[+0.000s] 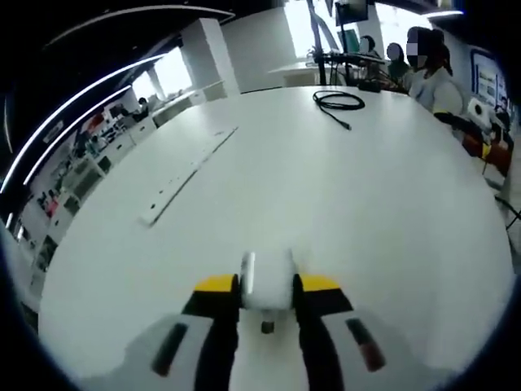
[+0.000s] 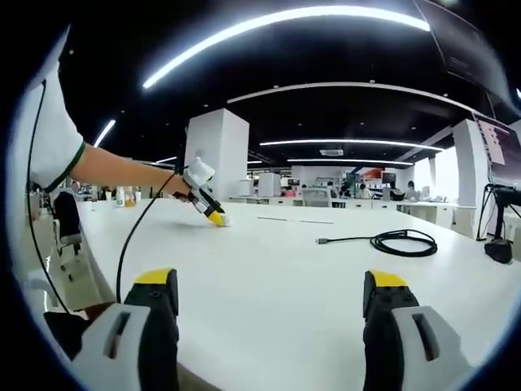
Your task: Plug the desk Type‑C cable into the charger adapter.
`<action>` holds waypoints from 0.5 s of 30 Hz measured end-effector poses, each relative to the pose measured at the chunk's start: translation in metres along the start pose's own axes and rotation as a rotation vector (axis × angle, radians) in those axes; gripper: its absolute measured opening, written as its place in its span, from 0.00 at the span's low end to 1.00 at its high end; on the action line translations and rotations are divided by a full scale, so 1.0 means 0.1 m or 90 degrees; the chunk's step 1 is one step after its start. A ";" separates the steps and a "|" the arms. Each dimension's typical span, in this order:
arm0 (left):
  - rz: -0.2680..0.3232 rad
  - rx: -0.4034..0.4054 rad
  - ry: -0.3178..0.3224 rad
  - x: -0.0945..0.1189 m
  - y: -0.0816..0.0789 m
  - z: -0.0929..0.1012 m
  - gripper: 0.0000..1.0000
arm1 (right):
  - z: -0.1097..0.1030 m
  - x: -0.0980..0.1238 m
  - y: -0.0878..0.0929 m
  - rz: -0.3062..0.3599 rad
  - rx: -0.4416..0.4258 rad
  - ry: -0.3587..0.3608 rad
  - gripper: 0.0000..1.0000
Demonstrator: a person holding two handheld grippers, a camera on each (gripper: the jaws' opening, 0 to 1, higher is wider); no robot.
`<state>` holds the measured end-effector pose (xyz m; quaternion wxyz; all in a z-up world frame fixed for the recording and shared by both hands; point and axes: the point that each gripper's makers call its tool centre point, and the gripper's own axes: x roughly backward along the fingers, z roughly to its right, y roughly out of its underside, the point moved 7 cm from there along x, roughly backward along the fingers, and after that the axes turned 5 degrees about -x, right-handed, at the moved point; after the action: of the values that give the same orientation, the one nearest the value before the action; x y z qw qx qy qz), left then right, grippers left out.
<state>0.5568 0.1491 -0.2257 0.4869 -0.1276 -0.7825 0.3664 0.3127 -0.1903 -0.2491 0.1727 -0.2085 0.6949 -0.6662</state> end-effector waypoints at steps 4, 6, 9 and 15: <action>0.006 0.007 0.006 0.00 -0.05 0.07 0.25 | -0.01 0.00 0.00 0.000 0.002 0.000 0.95; 0.008 0.008 0.010 0.00 -0.07 0.10 0.25 | -0.02 0.00 0.00 0.000 0.001 0.000 0.95; 0.007 0.010 0.016 0.00 -0.09 0.14 0.25 | -0.03 0.00 0.00 0.000 0.003 -0.001 0.95; 0.011 0.017 0.027 0.02 -0.12 0.25 0.25 | -0.01 0.01 -0.02 0.007 0.000 0.002 0.95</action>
<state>0.5360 0.1308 -0.2226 0.5021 -0.1359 -0.7659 0.3780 0.3115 -0.1895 -0.2472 0.1750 -0.2037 0.6963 -0.6657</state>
